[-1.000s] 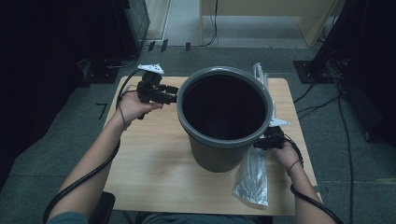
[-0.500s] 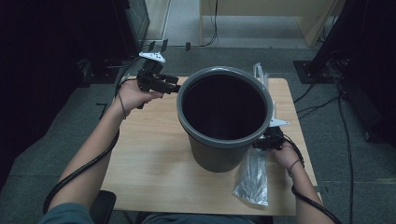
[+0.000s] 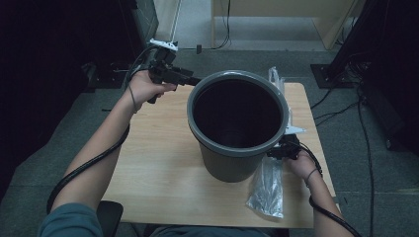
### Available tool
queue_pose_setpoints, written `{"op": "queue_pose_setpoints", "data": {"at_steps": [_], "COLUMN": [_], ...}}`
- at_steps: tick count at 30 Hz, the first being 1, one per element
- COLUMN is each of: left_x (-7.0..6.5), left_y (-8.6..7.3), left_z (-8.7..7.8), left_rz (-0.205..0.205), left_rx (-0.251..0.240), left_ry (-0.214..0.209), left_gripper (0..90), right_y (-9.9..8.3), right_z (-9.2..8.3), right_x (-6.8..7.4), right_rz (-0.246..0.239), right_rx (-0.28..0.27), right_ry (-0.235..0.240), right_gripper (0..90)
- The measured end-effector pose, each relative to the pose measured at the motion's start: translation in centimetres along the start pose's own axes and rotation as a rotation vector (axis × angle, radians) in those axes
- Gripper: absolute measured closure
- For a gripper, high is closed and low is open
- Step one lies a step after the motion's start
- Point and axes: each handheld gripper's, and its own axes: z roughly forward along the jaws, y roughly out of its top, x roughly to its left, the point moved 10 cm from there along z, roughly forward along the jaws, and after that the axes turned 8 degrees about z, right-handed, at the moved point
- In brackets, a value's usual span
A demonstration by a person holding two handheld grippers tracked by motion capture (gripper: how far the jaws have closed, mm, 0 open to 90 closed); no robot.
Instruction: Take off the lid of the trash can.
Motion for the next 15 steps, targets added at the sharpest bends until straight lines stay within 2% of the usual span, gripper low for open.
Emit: {"op": "queue_pose_setpoints", "data": {"at_steps": [2,6,7,15], "left_x": [-0.1,-0.2,-0.4,-2.0], "left_y": [0.8,2.0,2.7,4.4], "left_z": [-0.1,-0.4,-0.5,-0.1], "left_rz": [0.006,-0.005,-0.007,0.048], "left_rx": [-0.005,-0.015,-0.020,-0.037], "left_ry": [-0.004,-0.012,-0.017,-0.038], "left_gripper": [37.0,37.1,37.2,37.3], "right_y": [0.0,0.0,0.0,0.0], "right_z": [0.0,0.0,0.0,0.0], "right_x": [0.0,0.0,0.0,0.0], "right_rz": [0.000,0.000,-0.001,-0.001], "right_rx": [0.000,0.000,0.000,0.000], "right_ry": [0.000,0.000,0.000,0.000], "right_gripper": [16.3,16.3,16.3,16.1]}}
